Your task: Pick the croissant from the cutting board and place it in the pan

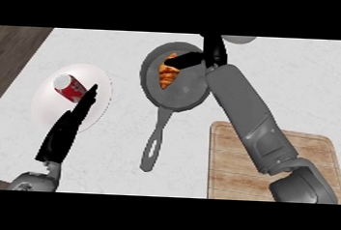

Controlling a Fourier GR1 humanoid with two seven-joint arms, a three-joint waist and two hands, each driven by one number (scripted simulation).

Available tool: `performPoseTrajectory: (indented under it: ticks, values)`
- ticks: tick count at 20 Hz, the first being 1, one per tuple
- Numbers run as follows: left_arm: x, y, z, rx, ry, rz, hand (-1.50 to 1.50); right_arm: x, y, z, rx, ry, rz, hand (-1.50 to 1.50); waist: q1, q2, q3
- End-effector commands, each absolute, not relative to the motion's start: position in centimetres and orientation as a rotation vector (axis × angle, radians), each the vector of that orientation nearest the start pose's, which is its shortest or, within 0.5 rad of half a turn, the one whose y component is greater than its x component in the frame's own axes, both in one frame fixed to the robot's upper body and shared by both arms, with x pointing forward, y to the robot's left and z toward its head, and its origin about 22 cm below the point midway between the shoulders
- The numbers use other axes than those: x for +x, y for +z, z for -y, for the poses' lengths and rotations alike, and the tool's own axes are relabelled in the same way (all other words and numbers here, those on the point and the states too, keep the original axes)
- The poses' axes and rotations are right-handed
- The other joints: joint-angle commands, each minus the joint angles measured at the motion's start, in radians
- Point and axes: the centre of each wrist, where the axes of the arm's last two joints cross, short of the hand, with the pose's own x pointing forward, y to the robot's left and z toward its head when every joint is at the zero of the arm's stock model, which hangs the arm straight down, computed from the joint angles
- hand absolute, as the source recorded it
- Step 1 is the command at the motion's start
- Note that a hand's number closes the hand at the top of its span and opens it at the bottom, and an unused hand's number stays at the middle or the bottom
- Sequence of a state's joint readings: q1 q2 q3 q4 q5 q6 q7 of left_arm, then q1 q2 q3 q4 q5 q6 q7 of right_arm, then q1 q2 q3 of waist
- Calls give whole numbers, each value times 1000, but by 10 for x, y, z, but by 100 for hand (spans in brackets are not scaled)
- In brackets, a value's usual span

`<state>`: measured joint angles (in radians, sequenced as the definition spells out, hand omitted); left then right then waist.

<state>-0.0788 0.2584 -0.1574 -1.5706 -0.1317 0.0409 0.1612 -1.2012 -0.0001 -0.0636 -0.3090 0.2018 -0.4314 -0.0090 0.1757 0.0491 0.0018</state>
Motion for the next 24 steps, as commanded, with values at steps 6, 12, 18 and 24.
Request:
performPoseTrajectory:
  ticks: [6, 12, 18, 24]
  values:
    - [242, 20, -260, 272, -343, 1426, 0, 452, 89, 103, -450, -42, 1537, -150, -73, -18, -1]
    - [238, 19, -265, 306, -309, 1421, 0, 450, 61, 181, -446, -35, 1620, -150, -107, -23, 0]
    - [236, -2, -256, 296, -300, 1403, 0, 441, 45, 238, -480, -5, 1667, -150, -143, -33, -1]
    - [244, 5, -282, 321, -282, 1407, 0, 433, 43, 285, -443, 42, 1647, -150, -147, -36, -1]
